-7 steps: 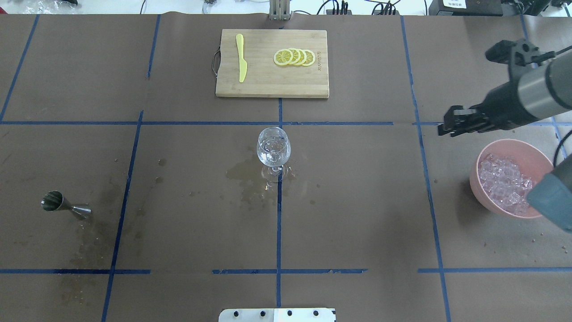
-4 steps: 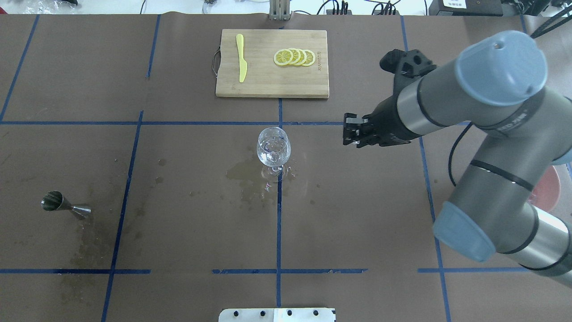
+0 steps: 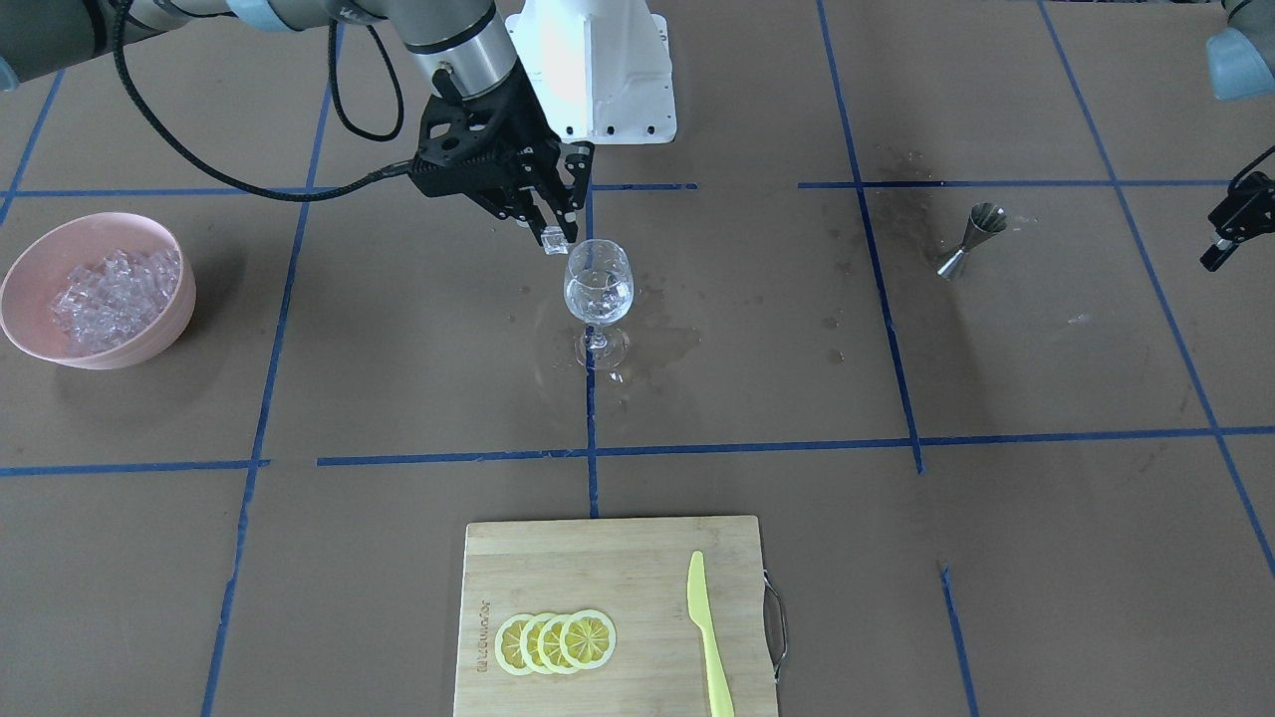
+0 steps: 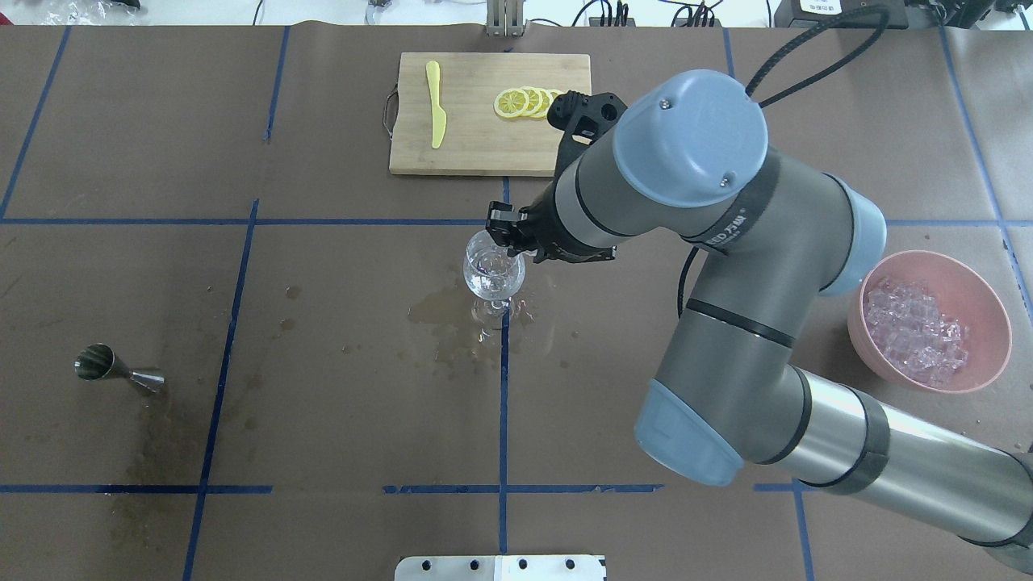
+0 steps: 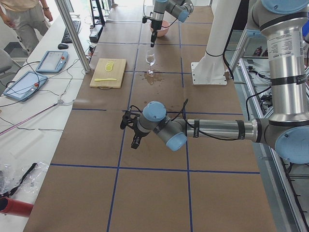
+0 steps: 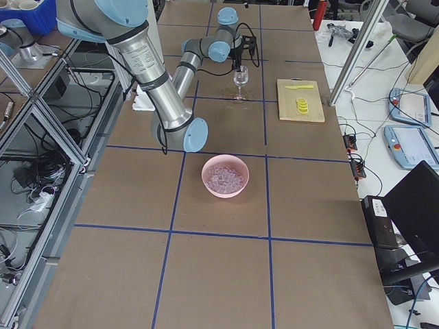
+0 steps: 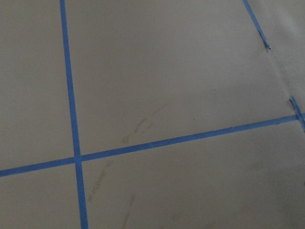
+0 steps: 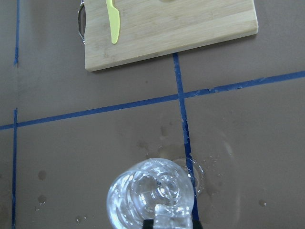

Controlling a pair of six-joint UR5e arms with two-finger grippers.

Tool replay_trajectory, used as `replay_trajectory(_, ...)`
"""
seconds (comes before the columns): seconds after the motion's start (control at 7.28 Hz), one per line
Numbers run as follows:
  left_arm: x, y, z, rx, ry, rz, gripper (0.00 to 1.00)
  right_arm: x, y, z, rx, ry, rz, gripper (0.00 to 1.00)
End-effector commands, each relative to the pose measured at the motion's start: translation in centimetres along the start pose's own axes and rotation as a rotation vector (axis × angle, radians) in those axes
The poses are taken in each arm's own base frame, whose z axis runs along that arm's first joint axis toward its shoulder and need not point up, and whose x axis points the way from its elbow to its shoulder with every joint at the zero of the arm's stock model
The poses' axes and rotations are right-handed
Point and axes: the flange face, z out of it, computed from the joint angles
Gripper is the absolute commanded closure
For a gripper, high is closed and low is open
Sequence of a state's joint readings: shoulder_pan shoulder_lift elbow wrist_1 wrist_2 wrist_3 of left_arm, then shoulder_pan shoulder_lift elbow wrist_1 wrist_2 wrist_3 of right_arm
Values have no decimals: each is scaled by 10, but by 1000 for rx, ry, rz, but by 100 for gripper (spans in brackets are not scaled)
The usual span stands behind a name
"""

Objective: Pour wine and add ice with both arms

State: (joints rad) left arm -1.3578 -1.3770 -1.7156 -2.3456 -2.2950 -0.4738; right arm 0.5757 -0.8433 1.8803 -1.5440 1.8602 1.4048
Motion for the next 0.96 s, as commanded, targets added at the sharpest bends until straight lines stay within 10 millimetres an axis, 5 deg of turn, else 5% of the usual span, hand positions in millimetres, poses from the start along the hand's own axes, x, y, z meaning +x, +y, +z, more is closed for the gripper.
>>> replay_trajectory(0.0,-5,5,1,-30,-17,-35,0,-31,4,15,1,4,-9,100)
replay_trajectory(0.82,-7,2,1,-61,-37,-71,0,-27,6,26,49,64,1,100)
